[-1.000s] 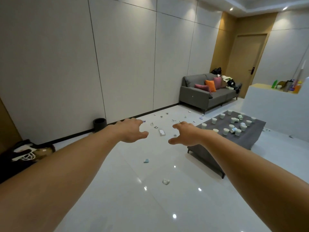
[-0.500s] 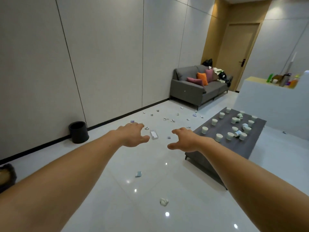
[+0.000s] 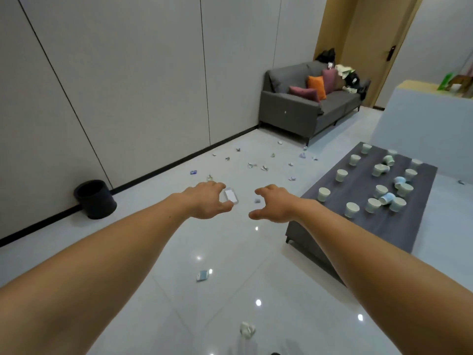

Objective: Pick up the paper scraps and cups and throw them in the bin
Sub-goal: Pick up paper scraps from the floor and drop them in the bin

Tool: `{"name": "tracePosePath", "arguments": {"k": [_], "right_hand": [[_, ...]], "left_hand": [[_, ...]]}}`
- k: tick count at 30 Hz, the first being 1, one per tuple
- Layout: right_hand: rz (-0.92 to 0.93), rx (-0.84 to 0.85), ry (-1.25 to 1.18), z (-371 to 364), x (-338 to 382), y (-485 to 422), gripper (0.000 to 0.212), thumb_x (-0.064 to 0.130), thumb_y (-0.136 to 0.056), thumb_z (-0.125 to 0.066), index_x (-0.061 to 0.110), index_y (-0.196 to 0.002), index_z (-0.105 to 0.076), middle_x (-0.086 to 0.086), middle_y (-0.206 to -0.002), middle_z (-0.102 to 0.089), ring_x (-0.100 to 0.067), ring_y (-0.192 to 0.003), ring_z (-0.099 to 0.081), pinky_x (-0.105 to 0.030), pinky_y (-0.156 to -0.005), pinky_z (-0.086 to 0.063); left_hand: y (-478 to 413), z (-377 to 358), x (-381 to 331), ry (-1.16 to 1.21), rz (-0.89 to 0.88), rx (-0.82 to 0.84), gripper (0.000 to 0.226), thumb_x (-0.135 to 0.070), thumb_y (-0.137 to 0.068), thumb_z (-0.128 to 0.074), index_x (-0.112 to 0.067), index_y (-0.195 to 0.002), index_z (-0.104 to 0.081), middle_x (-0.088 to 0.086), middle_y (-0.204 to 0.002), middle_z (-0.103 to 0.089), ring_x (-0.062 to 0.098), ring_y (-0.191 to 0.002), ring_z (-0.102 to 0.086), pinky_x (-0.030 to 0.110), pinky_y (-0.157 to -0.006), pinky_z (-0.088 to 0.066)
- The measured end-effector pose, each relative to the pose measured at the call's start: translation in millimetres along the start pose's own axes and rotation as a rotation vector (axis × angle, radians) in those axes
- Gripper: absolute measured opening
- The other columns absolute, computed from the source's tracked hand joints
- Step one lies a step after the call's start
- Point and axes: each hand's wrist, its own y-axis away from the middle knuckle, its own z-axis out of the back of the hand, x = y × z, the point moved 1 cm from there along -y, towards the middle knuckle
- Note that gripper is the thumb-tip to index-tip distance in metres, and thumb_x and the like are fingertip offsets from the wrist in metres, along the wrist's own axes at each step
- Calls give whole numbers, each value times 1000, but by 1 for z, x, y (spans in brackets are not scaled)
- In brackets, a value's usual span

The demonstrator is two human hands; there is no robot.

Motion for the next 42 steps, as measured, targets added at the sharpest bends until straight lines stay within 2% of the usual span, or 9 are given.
{"name": "tracePosePath", "arguments": {"k": [4, 9, 13, 19, 25, 29, 32, 38, 42], "right_hand": [[4, 136, 19, 6, -43, -80, 86, 58, -86, -60, 21, -153, -22, -7, -155, -27, -30, -139, -30, -47, -111, -34], [22, 210, 3, -2, -68, -172, 88, 56, -87, -60, 17, -154, -20, -12, -158, -21, -35, -142, -26, -47, -113, -30], [25, 276, -26, -35, -72, -232, 87, 54, -87, -61, 19, -154, -19, -11, -157, -22, -34, -140, -28, -46, -111, -33], [-37, 405, -54, -116, -79, -303, 86, 52, -87, -62, 20, -154, -18, -8, -157, -22, -31, -141, -26, -46, -111, -33], [-53, 491, -73, -251, -104, -367, 80, 50, -88, -62, 22, -152, -23, -6, -155, -28, -28, -138, -31, -44, -109, -35], [-44, 591, -105, -370, -136, -389, 78, 46, -89, -61, 21, -152, -23, -7, -153, -30, -28, -136, -34, -42, -107, -37], [-11, 658, -107, -472, -168, -397, 79, 45, -89, -61, 22, -152, -19, -6, -153, -28, -28, -135, -33, -42, -104, -40], [165, 801, 37, -666, -216, -372, 82, 38, -86, -63, 31, -151, -13, -5, -153, -23, -29, -135, -30, -44, -99, -41], [274, 849, 159, -761, -237, -350, 88, 30, -84, -66, 31, -150, -8, -6, -153, -19, -31, -131, -31, -44, -94, -42]], "left_hand": [[-79, -14, 6, 0, 83, 116, 75, -61, -90, -42, -21, -150, -21, 3, -156, -25, 25, -140, -28, 44, -112, -30], [-148, -39, 31, 35, 158, 215, 75, -61, -90, -40, -21, -151, -19, 4, -157, -23, 26, -141, -26, 45, -113, -28], [-199, -70, 60, 80, 198, 256, 74, -60, -91, -40, -20, -150, -20, 5, -156, -24, 27, -141, -26, 46, -112, -28], [-270, -148, 99, 155, 142, 373, 73, -58, -91, -39, -19, -150, -21, 5, -155, -25, 27, -140, -27, 44, -110, -30], [-329, -269, 136, 259, 157, 450, 70, -56, -92, -40, -18, -149, -24, 5, -154, -28, 25, -139, -29, 42, -110, -30], [-349, -376, 154, 329, 211, 562, 71, -57, -92, -40, -20, -150, -21, 1, -156, -24, 21, -141, -24, 38, -112, -26], [-361, -464, 164, 335, 221, 600, 69, -54, -93, -41, -18, -149, -22, 3, -154, -27, 23, -140, -27, 38, -109, -28], [-357, -636, 162, 403, 235, 685, 66, -51, -94, -41, -22, -150, -20, 0, -155, -26, 19, -139, -27, 35, -109, -28], [-338, -729, 156, 460, 235, 718, 63, -48, -94, -43, -22, -149, -24, -2, -154, -28, 16, -138, -27, 30, -108, -26]]}}
